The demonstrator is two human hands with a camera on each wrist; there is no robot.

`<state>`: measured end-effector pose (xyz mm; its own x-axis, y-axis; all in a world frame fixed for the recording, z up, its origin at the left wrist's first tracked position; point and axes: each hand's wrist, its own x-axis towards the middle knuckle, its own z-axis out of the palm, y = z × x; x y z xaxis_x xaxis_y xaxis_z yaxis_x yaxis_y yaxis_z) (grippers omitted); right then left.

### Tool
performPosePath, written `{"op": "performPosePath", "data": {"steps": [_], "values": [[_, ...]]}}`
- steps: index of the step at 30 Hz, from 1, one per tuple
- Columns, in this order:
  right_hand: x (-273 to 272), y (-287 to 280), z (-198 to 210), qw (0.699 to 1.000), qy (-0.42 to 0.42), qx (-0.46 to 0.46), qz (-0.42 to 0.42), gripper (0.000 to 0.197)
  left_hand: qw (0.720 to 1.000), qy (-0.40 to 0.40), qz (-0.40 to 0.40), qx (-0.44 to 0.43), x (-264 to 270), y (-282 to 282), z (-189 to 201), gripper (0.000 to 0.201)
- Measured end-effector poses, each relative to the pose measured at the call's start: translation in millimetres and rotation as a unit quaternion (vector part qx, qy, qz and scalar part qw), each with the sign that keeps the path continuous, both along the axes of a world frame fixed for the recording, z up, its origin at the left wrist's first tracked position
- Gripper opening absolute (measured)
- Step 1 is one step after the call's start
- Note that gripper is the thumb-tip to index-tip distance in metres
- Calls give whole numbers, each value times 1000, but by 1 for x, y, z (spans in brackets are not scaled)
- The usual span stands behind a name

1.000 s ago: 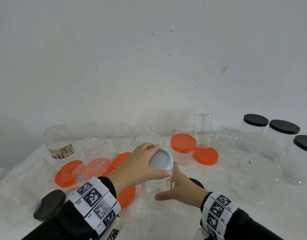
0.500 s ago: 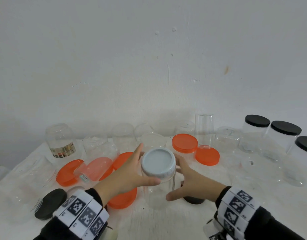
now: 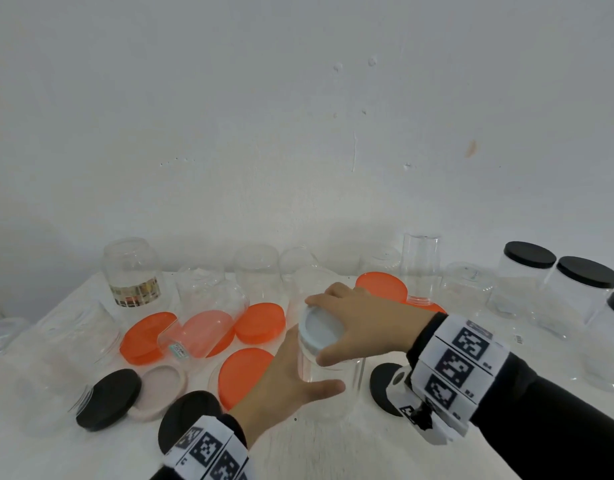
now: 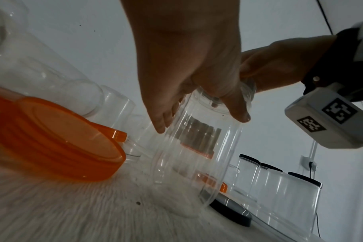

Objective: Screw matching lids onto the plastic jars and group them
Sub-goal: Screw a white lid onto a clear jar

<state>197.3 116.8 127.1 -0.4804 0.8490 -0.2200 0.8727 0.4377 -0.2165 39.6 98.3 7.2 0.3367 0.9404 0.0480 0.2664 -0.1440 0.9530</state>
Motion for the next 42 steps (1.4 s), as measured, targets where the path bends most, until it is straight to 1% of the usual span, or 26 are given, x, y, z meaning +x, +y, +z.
{"op": "performPosePath", "data": {"steps": [3, 9, 13, 17, 22, 25, 28, 31, 33, 35, 38, 40, 42], "values": [[-4, 5, 7, 999, -38, -13, -2, 84, 1000, -8, 17, -4, 1, 2, -4, 89], [-12, 10, 14, 997, -72, -27, 4, 82, 1000, -24, 18, -3, 1, 3, -8, 93], [-11, 14, 16, 996, -72, -51, 17, 83, 1000, -28, 11, 2, 1, 4, -9, 92], [-12, 15, 15, 996, -73, -45, 21, 83, 1000, -29, 12, 3, 0, 4, -10, 91], [-11, 14, 10, 997, -67, -22, -24, 80, 999, -26, 19, 13, 0, 4, -11, 89], [-11, 14, 7, 996, -79, -6, -41, 86, 999, -37, 11, 18, 1, 4, -10, 88], [-10, 14, 11, 996, -67, -42, -30, 97, 999, -41, 8, 17, 0, 4, -10, 91], [-10, 12, 19, 995, -66, -70, 6, 93, 999, -40, 13, 13, 0, 4, -12, 92], [-11, 13, 19, 995, -79, -65, 19, 88, 999, -39, 15, 12, 1, 4, -12, 93], [-10, 15, 18, 995, -74, -58, 19, 86, 999, -38, 13, 14, 1, 4, -12, 93], [-10, 16, 14, 997, -71, -44, -2, 83, 999, -40, 12, 12, 1, 4, -11, 90], [-11, 16, 10, 996, -85, -18, -20, 81, 999, -40, 10, 16, 1, 3, -10, 89], [-13, 16, 5, 995, -97, 4, -31, 85, 999, -40, 6, 20, 1, 3, -9, 87]]}}
